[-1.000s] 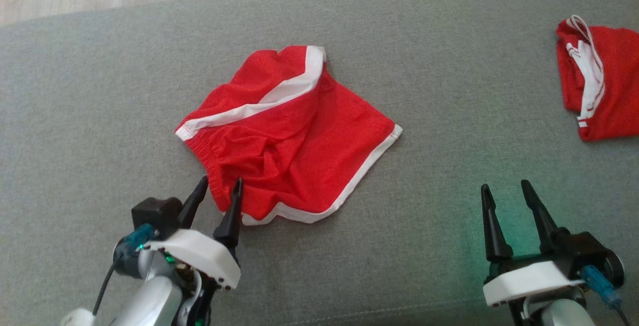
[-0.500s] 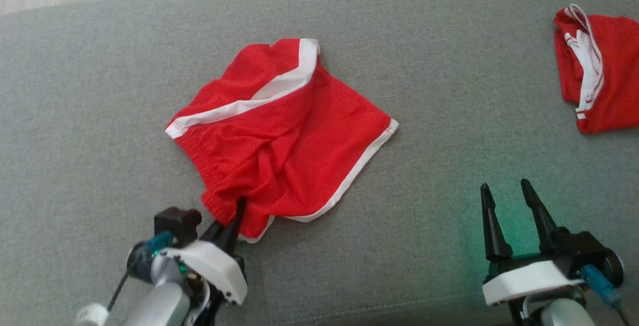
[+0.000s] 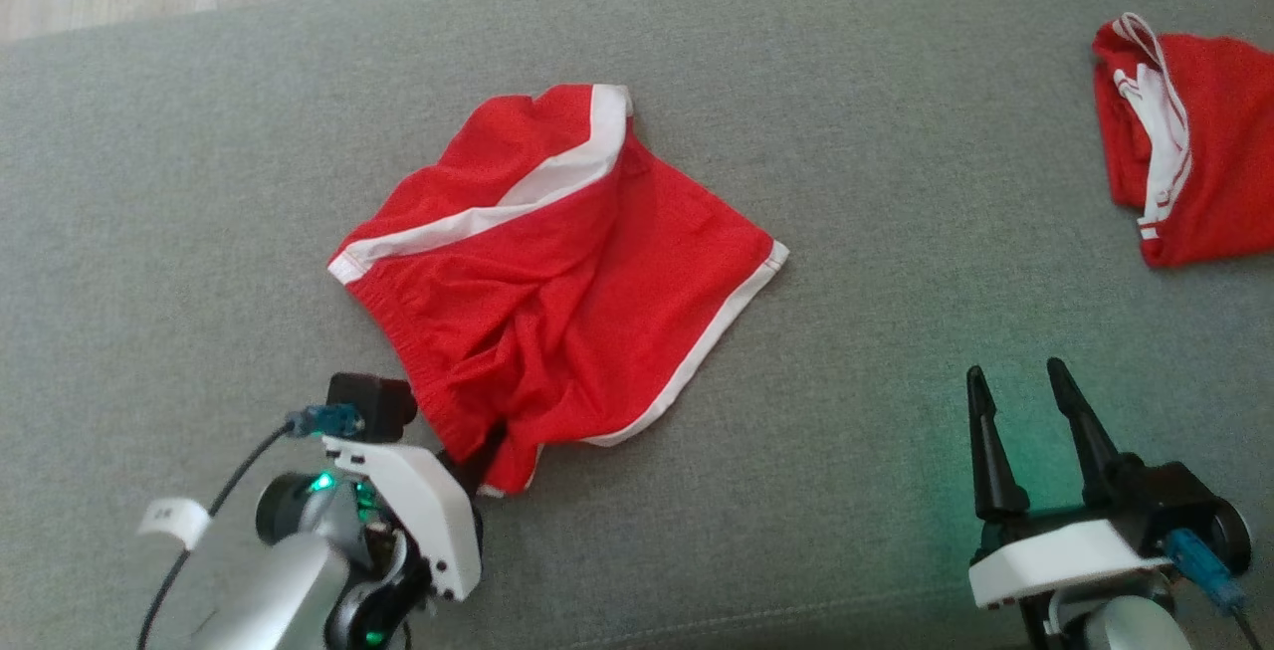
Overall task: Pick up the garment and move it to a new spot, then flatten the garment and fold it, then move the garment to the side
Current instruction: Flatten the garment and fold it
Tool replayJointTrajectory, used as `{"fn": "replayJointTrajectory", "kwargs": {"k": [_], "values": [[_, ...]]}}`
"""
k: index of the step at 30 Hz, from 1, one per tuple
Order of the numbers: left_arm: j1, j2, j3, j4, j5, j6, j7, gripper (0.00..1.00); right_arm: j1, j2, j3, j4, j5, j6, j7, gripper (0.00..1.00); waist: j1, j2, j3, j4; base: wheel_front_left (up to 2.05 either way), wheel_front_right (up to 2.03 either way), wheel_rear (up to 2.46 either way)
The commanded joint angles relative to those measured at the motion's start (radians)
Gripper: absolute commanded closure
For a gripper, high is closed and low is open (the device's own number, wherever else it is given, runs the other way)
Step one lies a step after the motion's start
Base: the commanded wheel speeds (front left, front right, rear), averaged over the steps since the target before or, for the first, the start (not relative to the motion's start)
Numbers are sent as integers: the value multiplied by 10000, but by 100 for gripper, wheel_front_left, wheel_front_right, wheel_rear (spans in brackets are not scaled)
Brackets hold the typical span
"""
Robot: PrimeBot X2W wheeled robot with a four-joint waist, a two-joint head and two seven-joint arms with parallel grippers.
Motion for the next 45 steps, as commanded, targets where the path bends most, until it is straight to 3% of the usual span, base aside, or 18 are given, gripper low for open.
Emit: {"fn": "replayJointTrajectory", "kwargs": {"k": [1,7,15,19,23,29,30,31,32,33,38,45], "values": [[230,465,404,-700,-436,63,751,100,-93,-62,218,-273,32,71,-109,0,0,0,-34,61,0,0,0],[1042,1291,749,-2961,-1316,733,2592,100,-94,-62,241,-254,86,71,-109,0,0,0,-114,147,0,0,0],[1586,1689,1570,-4681,-2218,1779,3499,100,-84,-62,270,-243,119,71,-109,0,0,0,-80,210,0,0,0],[1054,1122,1701,-4086,-2175,2155,3196,100,-210,-62,384,-225,121,71,-109,0,0,0,51,222,0,0,0],[266,707,1560,-2594,-1352,2340,2241,100,-404,-62,554,-218,124,71,-109,0,0,0,224,77,0,0,0],[-587,338,1231,-407,-397,2101,729,100,-460,-62,461,-194,53,71,-109,0,0,0,410,-125,0,0,0],[-678,348,1160,-129,-242,2061,536,83,-455,-62,430,-194,51,71,-109,0,0,0,424,-135,0,0,0],[-764,407,1055,148,-28,2020,334,58,-453,-62,412,-192,46,71,-109,0,0,0,433,-142,0,0,0],[-837,478,944,435,196,2004,148,23,-449,-62,399,-186,43,71,-109,0,0,0,433,-144,0,0,0],[-886,531,824,712,395,2001,17,0,-442,-62,389,-174,40,71,-109,0,0,0,419,-139,0,0,0],[-781,508,533,1466,654,1953,-258,0,-387,-62,390,-95,44,71,-109,0,0,0,208,-34,0,0,0],[-303,503,450,976,654,2110,-515,0,-171,-62,299,-112,-54,71,-109,0,0,0,-104,398,0,0,0]]}}
